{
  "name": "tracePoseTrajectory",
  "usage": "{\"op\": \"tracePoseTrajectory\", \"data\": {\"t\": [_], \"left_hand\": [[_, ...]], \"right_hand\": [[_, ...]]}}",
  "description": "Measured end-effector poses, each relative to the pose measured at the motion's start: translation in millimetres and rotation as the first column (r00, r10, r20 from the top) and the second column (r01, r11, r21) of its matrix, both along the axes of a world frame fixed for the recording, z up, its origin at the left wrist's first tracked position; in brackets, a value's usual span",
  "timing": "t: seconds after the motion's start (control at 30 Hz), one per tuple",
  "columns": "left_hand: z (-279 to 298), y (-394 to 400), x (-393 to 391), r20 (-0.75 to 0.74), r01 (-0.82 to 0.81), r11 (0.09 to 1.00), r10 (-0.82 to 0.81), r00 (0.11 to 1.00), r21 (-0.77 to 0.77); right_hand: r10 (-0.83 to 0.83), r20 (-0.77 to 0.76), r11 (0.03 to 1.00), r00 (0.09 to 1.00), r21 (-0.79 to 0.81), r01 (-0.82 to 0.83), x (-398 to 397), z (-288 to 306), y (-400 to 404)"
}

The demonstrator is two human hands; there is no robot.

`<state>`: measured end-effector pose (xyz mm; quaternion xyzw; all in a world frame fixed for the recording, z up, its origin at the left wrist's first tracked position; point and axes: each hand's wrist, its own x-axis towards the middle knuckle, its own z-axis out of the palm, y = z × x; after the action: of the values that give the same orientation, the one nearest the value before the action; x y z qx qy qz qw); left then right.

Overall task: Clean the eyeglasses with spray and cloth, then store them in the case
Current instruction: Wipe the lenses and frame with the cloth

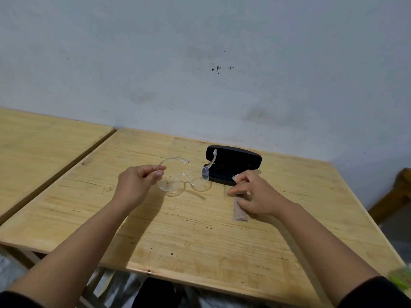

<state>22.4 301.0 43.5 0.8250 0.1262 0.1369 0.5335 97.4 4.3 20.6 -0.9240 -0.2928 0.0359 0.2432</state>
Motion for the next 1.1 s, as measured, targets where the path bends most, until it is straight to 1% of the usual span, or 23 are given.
{"op": "tracePoseTrajectory", "data": {"t": [0.07,0.2,0.27,0.3,0.33,0.37,0.4,0.43,0.47,0.53,0.6,0.73,0.8,0.83,0.9,1.0,1.1], "left_hand": [[-1,-4,0,-0.001,0.011,1.0,-0.011,1.0,-0.002],[-1,-8,-2,0.011,0.022,1.0,-0.022,1.0,-0.015],[-1,-9,-3,0.016,0.024,1.0,-0.024,1.0,-0.018],[-1,-9,-4,0.018,0.026,0.999,-0.026,1.0,-0.019],[-1,-10,-4,0.02,0.029,0.999,-0.029,0.999,-0.023],[-1,-10,-4,0.023,0.032,0.999,-0.031,0.999,-0.029],[-2,-12,-5,0.026,0.036,0.999,-0.035,0.999,-0.031],[-2,-14,-5,0.029,0.04,0.999,-0.039,0.999,-0.031],[-2,-17,-6,0.032,0.044,0.998,-0.043,0.999,-0.033],[-2,-24,-6,0.041,0.064,0.997,-0.062,0.997,-0.045],[-1,-33,-8,0.058,0.092,0.994,-0.089,0.994,-0.056],[-2,-45,-11,0.063,0.137,0.988,-0.132,0.989,-0.077],[-3,-48,-13,0.066,0.153,0.985,-0.148,0.987,-0.084],[-4,-49,-13,0.067,0.158,0.983,-0.152,0.986,-0.089],[-5,-50,-14,0.063,0.159,0.983,-0.154,0.986,-0.091],[-4,-49,-15,0.058,0.145,0.985,-0.14,0.988,-0.094],[-3,-49,-17,0.059,0.143,0.984,-0.138,0.989,-0.102]], "right_hand": [[0.004,0.024,0.999,1.0,-0.035,-0.003,-1,-2,1],[-0.05,0.03,0.998,0.998,-0.028,0.051,-9,0,8],[-0.118,0.023,0.991,0.993,0.061,0.117,-16,0,12],[-0.176,0.002,0.972,0.984,0.156,0.173,-20,1,15],[-0.242,-0.052,0.929,0.969,0.277,0.247,-24,3,19],[-0.291,-0.142,0.855,0.946,0.406,0.324,-29,5,23],[-0.303,-0.255,0.763,0.918,0.512,0.394,-34,7,27],[-0.28,-0.355,0.68,0.892,0.582,0.445,-39,9,32],[-0.246,-0.427,0.618,0.87,0.623,0.48,-43,8,37],[-0.185,-0.508,0.514,0.841,0.679,0.523,-49,5,48],[-0.187,-0.545,0.437,0.817,0.699,0.566,-54,2,60],[-0.297,-0.558,0.278,0.774,0.725,0.63,-61,0,77],[-0.375,-0.545,0.222,0.75,0.733,0.643,-63,0,81],[-0.412,-0.532,0.209,0.74,0.735,0.644,-63,0,82],[-0.451,-0.499,0.22,0.74,0.741,0.634,-64,1,83],[-0.455,-0.465,0.288,0.76,0.731,0.619,-65,4,83],[-0.448,-0.463,0.356,0.765,0.693,0.627,-67,5,82]]}}
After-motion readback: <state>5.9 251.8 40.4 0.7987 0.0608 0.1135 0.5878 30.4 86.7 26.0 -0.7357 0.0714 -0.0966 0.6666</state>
